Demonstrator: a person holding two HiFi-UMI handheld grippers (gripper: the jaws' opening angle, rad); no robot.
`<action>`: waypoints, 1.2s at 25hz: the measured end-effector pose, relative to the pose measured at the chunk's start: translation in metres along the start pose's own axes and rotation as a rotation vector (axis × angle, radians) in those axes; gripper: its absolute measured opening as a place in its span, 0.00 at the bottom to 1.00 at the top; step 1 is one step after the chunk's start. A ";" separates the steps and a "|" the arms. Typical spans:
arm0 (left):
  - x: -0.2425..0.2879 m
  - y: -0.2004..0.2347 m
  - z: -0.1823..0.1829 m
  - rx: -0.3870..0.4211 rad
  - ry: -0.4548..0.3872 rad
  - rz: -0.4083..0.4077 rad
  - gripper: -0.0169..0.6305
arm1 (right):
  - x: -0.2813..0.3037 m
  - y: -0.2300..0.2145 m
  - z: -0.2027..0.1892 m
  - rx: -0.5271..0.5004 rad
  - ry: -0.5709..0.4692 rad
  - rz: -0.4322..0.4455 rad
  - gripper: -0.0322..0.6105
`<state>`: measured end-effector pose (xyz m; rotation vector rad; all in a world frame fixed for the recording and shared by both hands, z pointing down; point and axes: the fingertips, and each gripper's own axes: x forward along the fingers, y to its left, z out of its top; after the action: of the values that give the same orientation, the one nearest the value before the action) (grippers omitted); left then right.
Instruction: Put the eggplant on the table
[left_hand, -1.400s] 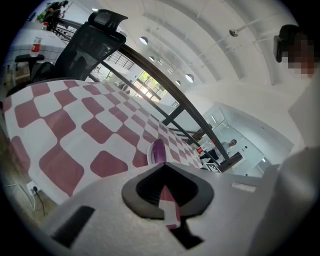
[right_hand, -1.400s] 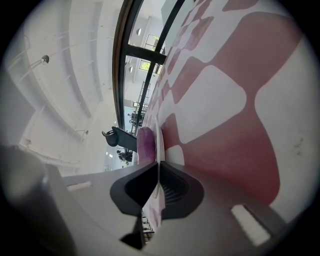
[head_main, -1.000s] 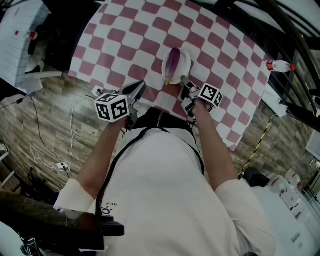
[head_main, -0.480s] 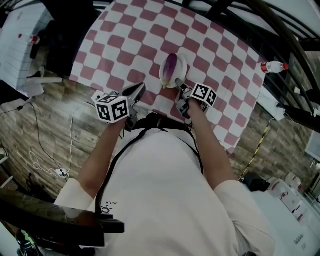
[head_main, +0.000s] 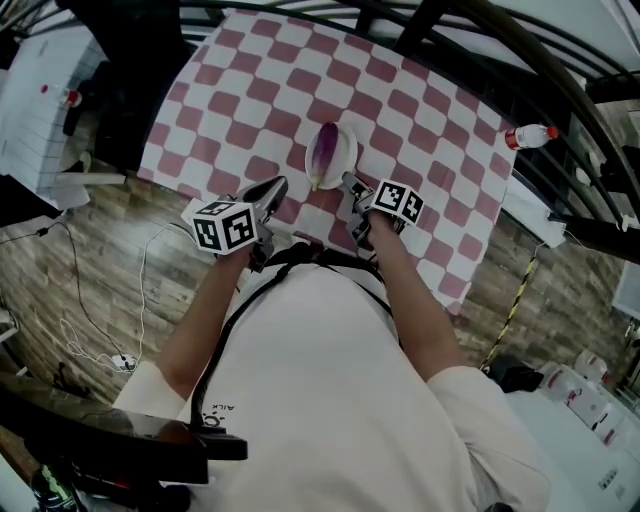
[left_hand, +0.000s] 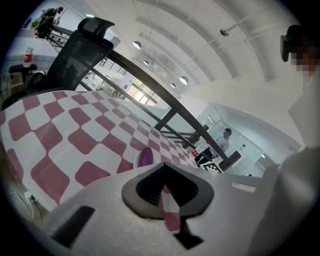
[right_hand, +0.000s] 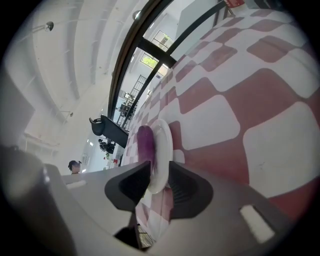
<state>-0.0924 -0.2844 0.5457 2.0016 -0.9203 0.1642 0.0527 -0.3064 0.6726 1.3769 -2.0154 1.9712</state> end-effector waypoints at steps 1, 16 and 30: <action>0.001 -0.004 0.000 0.002 0.001 -0.002 0.04 | -0.005 0.001 0.002 -0.008 -0.008 0.006 0.20; 0.026 -0.048 0.008 0.052 0.009 -0.053 0.03 | -0.085 0.030 0.030 -0.086 -0.120 0.175 0.06; 0.018 -0.079 0.025 0.103 -0.031 -0.084 0.03 | -0.169 0.109 0.038 -0.350 -0.245 0.320 0.06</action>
<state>-0.0332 -0.2886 0.4849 2.1394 -0.8600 0.1365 0.1156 -0.2610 0.4830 1.3335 -2.6788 1.4846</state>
